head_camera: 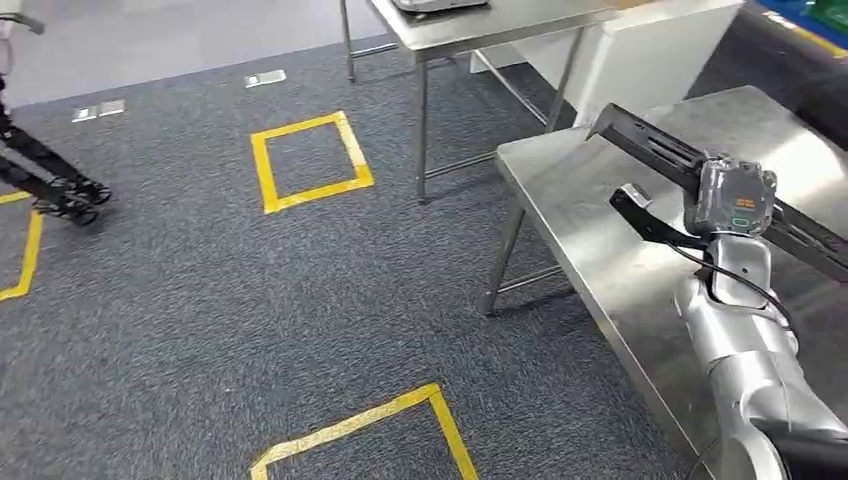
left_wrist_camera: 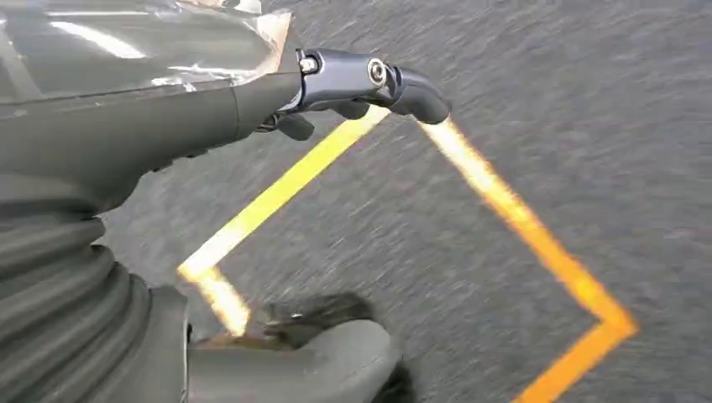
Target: Take the parts from the cabinet and place them on the table.
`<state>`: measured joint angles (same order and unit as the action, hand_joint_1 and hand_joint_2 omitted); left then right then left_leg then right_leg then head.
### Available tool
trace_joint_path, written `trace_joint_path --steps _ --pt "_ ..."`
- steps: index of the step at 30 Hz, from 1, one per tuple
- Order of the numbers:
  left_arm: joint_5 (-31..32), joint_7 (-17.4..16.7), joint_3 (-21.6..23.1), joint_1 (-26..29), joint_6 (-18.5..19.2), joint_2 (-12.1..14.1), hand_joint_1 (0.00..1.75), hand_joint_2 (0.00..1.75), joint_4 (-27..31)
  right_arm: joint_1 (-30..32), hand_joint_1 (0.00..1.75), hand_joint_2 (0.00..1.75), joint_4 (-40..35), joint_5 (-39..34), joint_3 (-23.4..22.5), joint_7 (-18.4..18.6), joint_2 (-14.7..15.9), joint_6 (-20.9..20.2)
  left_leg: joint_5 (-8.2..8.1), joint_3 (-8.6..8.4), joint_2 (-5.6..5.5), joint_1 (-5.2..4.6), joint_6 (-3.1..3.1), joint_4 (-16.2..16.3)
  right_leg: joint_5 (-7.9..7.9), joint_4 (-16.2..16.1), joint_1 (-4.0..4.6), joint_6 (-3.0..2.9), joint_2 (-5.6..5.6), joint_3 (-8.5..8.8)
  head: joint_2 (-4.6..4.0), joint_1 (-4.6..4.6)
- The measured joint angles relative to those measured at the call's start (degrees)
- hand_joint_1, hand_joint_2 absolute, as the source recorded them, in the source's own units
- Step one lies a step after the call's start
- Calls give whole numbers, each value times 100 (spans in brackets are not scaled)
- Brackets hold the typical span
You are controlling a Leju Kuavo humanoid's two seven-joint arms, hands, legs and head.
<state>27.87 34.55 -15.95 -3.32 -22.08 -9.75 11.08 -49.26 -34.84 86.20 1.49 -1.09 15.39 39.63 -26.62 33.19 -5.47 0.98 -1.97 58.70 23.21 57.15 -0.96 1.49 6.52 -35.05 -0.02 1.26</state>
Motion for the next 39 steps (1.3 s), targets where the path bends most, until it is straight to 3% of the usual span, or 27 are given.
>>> trace_joint_path --steps 2,3,4,5,6,8,9,10,11,12,13,14,15,16,17,23,24,36,39 --pt "-22 140 -18 -10 83 2 0 175 2 -51 175 175 72 101 -5 66 111 -11 9 26 117 -61 -36 28 -65 -41 -61 98 146 -75 0 18" --pt "-24 175 -22 -10 88 0 0 175 2 -77 175 175 120 125 -5 85 168 -13 52 13 190 -76 -87 -31 -96 -67 -34 159 227 -118 0 -4" --pt "-22 195 -24 -15 77 -9 0 175 2 -109 175 175 171 138 -5 90 230 -20 115 6 278 -45 -150 -108 -42 9 -46 154 26 -180 0 0" --pt "-15 204 -31 -2 46 -7 0 175 2 -181 175 175 231 140 -9 92 291 -33 143 10 309 -62 -207 -137 131 253 -2 108 -317 -298 0 -17" --pt "-11 202 -44 3 22 -2 0 175 2 -250 175 175 274 153 -7 92 291 -37 151 22 385 -74 -220 -138 328 649 0 72 -473 -481 0 -50" --pt "11 195 -66 17 0 -7 0 175 0 -316 175 175 369 184 -7 96 322 -48 156 48 514 -97 -228 -135 674 1570 -1 72 -555 -855 0 -45" --pt "11 193 -70 21 0 -7 0 175 0 -314 175 175 411 199 -7 103 341 -55 156 50 562 -97 -228 -134 723 1812 -12 107 -568 -929 0 -52" --pt "13 195 -72 23 11 -7 0 175 0 -311 175 175 459 208 -7 116 354 -57 157 52 599 -95 -227 -133 678 1721 -23 150 -580 -845 0 -56" --pt "17 208 -74 23 37 -7 0 175 0 -315 175 175 496 212 -7 131 385 -55 159 52 623 -95 -223 -130 541 1348 -38 209 -594 -606 0 -54" --pt "15 239 -75 22 46 -9 0 175 0 -330 0 0 514 226 -7 162 416 -41 158 51 645 -92 -221 -121 365 807 -59 263 -620 -297 0 -52" --pt "13 293 -77 20 46 -11 0 175 2 -347 0 0 529 256 -7 206 450 -22 154 51 663 -93 -214 -105 201 241 -74 300 -667 32 0 -52" --pt "-6 322 -88 17 59 -7 0 175 2 -370 0 0 546 278 -7 221 490 -7 144 67 673 -119 -180 -88 215 -65 -53 266 -715 179 0 -55" --pt "-42 326 -103 13 134 -11 0 175 0 -380 0 0 555 274 -7 227 499 -4 152 92 674 -135 -142 -80 174 -78 31 227 -678 220 0 -52" --pt "-50 322 -121 13 195 -2 0 175 2 -382 0 0 573 254 -11 230 542 -4 124 109 671 -152 -144 -57 161 -92 -9 223 -675 201 0 -48" --pt "-52 317 -134 22 197 2 0 175 0 -372 0 0 588 243 -11 227 553 -2 141 112 668 -142 -252 -48 158 -89 -72 228 -669 197 0 -26" --pt "-50 307 -162 17 195 7 0 175 0 -363 0 0 632 221 -24 219 595 -2 199 122 664 -94 -157 -99 129 -80 5 168 -664 160 0 -30" --pt "-50 309 -164 18 195 7 0 0 0 -363 0 0 634 223 -24 219 597 -2 208 125 665 -93 -143 -106 127 -80 7 155 -664 153 0 -32" --pt "24 112 -166 15 168 4 0 0 0 -303 0 0 645 258 -90 158 625 -22 232 144 664 -122 -103 -115 110 -75 44 134 -666 129 0 -32" --pt "24 108 -166 17 168 0 0 0 0 -348 0 0 673 213 -94 162 617 -196 234 148 663 -149 -104 -116 108 -74 47 137 -667 133 0 -32"
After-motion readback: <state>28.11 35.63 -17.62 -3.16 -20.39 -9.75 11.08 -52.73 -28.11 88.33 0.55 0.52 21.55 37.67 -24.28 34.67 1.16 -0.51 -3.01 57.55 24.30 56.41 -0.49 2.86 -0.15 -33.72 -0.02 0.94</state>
